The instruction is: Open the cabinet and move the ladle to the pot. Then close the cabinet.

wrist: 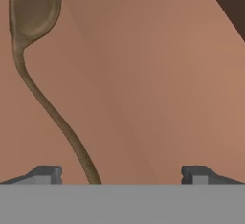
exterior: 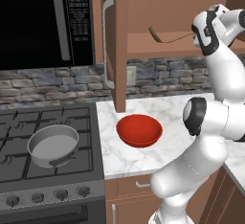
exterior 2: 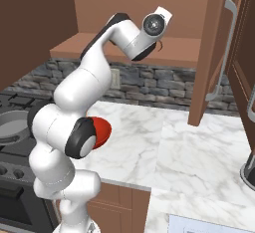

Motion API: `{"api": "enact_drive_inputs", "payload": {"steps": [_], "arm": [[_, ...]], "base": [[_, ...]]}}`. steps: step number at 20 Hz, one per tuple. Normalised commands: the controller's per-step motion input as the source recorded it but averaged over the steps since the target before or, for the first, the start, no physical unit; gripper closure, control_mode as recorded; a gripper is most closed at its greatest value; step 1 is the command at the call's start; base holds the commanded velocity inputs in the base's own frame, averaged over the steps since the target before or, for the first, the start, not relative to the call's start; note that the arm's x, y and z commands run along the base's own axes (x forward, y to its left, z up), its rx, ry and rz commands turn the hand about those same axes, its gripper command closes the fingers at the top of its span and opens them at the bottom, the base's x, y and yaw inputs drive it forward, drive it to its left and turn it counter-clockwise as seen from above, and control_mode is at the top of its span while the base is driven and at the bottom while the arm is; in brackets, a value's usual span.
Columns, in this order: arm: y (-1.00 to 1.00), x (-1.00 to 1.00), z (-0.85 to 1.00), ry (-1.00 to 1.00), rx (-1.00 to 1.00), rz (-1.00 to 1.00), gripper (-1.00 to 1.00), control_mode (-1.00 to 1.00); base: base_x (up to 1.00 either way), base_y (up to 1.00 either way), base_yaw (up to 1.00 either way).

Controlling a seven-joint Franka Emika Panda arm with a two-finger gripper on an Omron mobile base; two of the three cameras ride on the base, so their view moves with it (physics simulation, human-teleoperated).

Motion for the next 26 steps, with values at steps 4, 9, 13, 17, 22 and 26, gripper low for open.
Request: {"api": "enact_drive_inputs", "payload": {"steps": [4, 9, 13, 17, 22, 26], "arm": [[-0.02, 0.16, 0.00, 0.00, 0.00, 0.00, -1.00, -1.00], [0.00, 0.17, -0.03, 0.00, 0.00, 0.00, -1.00, -1.00], [0.00, 0.20, -0.06, 0.00, 0.00, 0.00, -1.00, -1.00], [0.00, 0.22, -0.07, 0.00, 0.00, 0.00, -1.00, -1.00], [-0.03, 0.17, -0.06, 0.00, 0.00, 0.00, -1.00, -1.00], [-0.10, 0.14, -0.04, 0.00, 0.00, 0.00, -1.00, -1.00]], "base": [[0.00, 0.00, 0.00], [0.00, 0.00, 0.00], [0.00, 0.00, 0.00], [0.00, 0.00, 0.00], [0.00, 0.00, 0.00], [0.00, 0.00, 0.00]]}}
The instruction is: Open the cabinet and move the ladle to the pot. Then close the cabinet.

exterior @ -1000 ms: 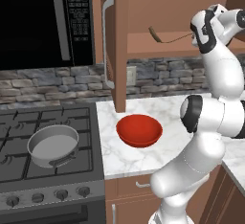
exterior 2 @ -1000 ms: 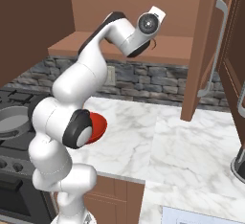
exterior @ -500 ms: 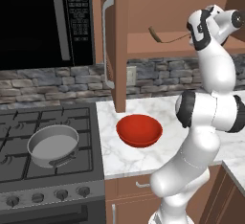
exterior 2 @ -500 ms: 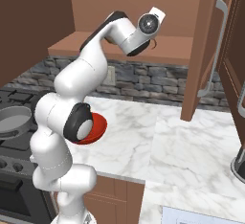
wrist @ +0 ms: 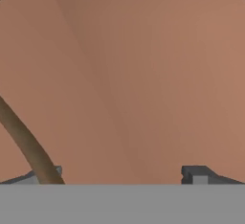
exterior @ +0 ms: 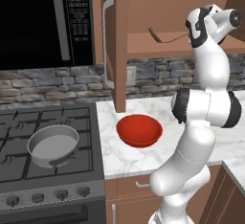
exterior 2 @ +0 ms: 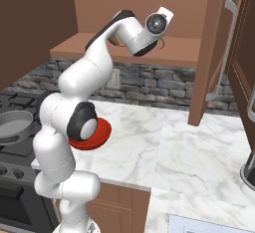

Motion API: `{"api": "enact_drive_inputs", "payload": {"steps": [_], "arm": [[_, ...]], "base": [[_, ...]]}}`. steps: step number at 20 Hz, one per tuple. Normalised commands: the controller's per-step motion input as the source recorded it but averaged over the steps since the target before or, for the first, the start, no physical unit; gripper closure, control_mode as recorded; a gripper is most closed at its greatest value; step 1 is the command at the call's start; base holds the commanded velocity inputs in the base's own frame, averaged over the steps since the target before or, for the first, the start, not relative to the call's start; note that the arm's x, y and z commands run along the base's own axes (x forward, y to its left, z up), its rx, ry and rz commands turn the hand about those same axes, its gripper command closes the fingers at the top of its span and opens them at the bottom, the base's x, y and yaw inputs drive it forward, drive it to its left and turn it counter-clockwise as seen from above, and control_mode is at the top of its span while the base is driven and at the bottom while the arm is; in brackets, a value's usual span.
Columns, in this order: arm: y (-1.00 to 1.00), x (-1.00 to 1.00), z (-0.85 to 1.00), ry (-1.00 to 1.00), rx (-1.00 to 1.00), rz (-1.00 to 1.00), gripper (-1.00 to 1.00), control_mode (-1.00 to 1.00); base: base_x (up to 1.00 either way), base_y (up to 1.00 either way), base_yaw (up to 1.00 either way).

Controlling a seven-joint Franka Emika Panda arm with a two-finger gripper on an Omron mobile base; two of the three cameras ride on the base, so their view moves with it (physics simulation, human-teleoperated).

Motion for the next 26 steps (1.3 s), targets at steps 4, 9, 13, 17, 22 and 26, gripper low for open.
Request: {"api": "enact_drive_inputs", "payload": {"steps": [4, 9, 13, 17, 22, 26], "arm": [[-0.09, 0.14, -0.04, 0.00, 0.00, 0.00, -1.00, -1.00], [-0.03, 0.16, -0.08, 0.00, 0.00, 0.00, 1.00, -1.00], [-0.03, 0.09, -0.07, 0.00, 0.00, 0.00, 1.00, -1.00], [-0.08, 0.01, -0.06, 0.00, 0.00, 0.00, 1.00, -1.00], [-0.14, 0.00, -0.02, 0.00, 0.00, 0.00, 1.00, -1.00], [-0.03, 0.00, 0.00, 0.00, 0.00, 0.00, 1.00, -1.00]], "base": [[0.00, 0.00, 0.00], [0.00, 0.00, 0.00], [0.00, 0.00, 0.00], [0.00, 0.00, 0.00], [0.00, 0.00, 0.00], [0.00, 0.00, 0.00]]}}
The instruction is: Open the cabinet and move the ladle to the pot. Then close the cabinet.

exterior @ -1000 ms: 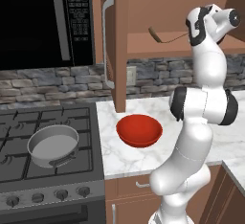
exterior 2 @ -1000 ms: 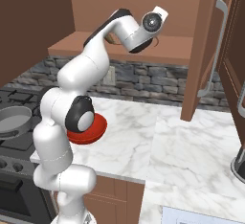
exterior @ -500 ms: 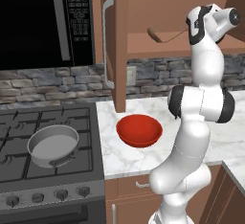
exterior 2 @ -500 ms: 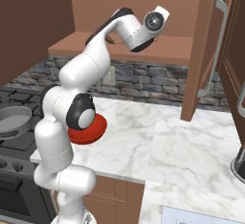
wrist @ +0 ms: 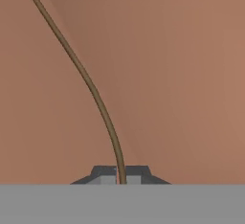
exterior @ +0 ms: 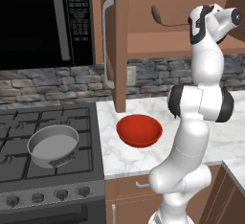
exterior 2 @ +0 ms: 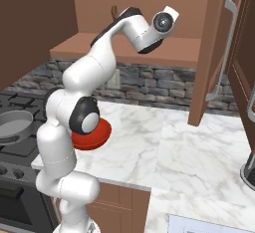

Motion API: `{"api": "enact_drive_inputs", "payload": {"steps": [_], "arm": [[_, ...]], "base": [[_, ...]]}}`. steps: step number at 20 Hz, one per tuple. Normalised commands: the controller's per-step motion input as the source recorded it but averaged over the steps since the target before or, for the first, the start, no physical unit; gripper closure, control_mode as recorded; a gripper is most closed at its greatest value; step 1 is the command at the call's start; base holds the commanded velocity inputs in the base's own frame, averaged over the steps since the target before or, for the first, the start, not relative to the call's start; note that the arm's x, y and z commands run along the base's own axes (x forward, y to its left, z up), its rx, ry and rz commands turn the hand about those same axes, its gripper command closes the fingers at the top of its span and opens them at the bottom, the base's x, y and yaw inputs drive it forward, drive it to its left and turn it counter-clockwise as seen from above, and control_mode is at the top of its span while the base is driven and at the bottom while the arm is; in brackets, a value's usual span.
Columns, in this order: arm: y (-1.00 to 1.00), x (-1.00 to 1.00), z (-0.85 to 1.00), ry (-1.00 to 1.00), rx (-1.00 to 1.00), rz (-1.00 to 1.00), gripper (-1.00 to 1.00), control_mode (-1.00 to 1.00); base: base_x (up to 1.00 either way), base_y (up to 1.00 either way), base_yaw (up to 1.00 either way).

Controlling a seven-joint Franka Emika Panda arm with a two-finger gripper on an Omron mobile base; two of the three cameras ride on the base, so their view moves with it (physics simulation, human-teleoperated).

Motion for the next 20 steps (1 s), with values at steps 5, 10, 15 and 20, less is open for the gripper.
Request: {"api": "enact_drive_inputs", "payload": {"steps": [5, 10, 15, 20], "arm": [[0.00, 0.00, 0.00, 0.00, 0.00, 0.00, 1.00, -1.00], [0.00, -0.16, 0.00, 0.00, 0.00, 0.00, 1.00, -1.00], [0.00, -0.47, 0.00, -0.02, 0.00, 0.00, 1.00, -1.00], [0.00, -0.52, 0.00, -0.02, 0.00, 0.00, 1.00, -1.00]], "base": [[0.00, 0.00, 0.00], [0.00, 0.00, 0.00], [0.00, 0.00, 0.00], [0.00, 0.00, 0.00]]}}
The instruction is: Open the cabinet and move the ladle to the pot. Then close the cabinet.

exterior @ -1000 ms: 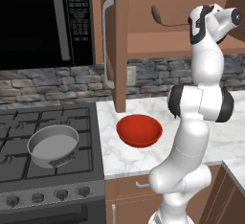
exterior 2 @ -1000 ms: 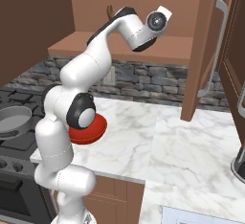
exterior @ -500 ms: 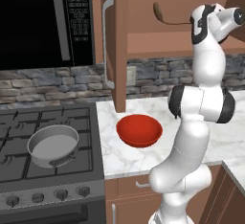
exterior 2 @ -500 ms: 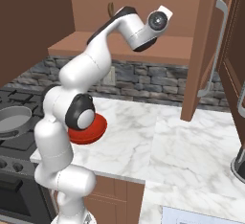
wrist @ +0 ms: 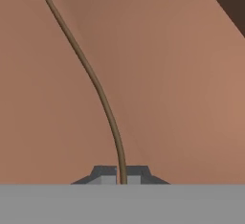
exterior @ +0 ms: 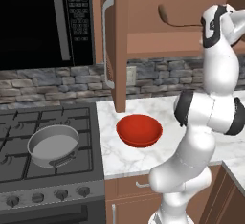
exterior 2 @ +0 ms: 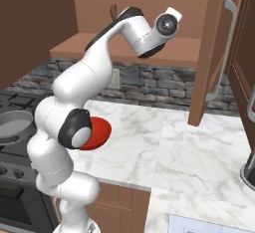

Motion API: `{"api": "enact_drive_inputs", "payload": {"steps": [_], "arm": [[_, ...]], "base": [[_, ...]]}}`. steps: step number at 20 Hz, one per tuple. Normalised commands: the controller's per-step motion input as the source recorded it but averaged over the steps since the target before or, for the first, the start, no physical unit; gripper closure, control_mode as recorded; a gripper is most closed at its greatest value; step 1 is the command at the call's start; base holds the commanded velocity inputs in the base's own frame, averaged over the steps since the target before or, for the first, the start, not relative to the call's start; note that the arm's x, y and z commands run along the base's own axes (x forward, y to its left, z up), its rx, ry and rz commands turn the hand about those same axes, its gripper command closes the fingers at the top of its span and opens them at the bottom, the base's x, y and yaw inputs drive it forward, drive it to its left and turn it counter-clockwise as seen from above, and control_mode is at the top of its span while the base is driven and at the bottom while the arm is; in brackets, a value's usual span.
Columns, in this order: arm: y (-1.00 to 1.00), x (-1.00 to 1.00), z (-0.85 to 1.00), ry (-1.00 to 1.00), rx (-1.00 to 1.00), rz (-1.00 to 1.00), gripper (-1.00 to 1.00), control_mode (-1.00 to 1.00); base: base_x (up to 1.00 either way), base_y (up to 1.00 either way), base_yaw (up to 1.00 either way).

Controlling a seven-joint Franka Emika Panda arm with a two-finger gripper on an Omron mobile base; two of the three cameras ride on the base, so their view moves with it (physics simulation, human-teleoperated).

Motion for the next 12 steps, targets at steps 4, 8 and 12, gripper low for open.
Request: {"api": "enact_drive_inputs", "payload": {"steps": [4, 8, 12], "arm": [[0.00, -0.60, 0.00, 0.00, 0.00, 0.00, 1.00, -1.00], [0.00, -0.68, 0.00, 0.00, 0.00, 0.00, 1.00, -1.00], [0.00, -0.65, 0.00, 0.00, 0.00, 0.00, 1.00, -1.00]], "base": [[0.00, 0.00, 0.00], [0.00, 0.00, 0.00], [0.00, 0.00, 0.00]]}}
